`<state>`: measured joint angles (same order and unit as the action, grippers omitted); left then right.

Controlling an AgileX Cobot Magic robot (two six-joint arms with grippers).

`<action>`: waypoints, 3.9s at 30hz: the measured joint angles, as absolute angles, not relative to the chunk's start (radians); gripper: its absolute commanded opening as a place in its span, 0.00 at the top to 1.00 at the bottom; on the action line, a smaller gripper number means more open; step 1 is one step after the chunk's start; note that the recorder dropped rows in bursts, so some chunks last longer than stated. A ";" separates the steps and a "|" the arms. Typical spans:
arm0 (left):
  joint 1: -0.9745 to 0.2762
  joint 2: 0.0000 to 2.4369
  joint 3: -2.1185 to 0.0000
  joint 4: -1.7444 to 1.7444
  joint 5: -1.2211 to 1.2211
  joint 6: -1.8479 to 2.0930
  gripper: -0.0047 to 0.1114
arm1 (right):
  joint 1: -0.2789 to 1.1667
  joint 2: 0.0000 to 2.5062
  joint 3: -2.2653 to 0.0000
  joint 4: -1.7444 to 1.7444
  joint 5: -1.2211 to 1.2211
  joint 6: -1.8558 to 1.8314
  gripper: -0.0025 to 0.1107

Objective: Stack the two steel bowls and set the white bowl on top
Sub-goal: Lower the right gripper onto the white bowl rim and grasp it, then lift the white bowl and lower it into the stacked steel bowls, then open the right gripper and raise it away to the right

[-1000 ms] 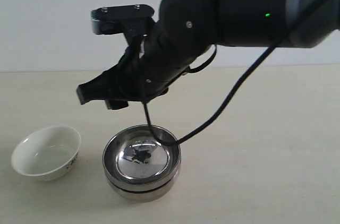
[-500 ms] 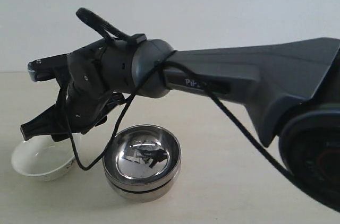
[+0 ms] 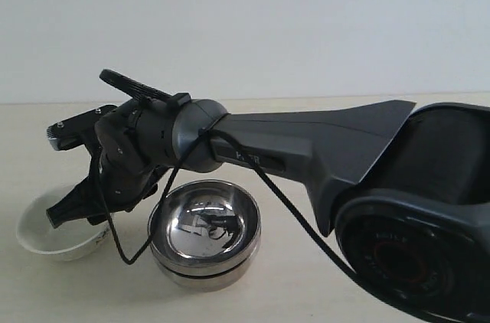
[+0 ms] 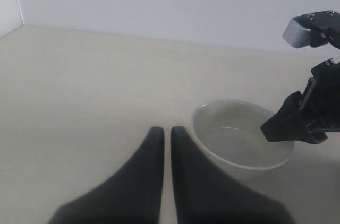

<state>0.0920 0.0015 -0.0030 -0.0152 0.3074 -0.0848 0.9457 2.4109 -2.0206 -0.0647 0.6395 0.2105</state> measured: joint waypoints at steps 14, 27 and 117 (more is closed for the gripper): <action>0.092 0.001 -0.003 -0.015 0.307 -0.085 0.92 | 0.943 2.438 -2.025 -0.048 0.615 0.232 0.98; 0.092 0.001 -0.003 -0.015 0.307 -0.085 0.92 | 0.943 2.315 -2.024 -0.050 0.716 0.268 0.98; 0.092 0.001 -0.003 -0.015 0.307 -0.085 0.92 | 0.710 1.632 -1.288 0.000 0.699 0.259 0.70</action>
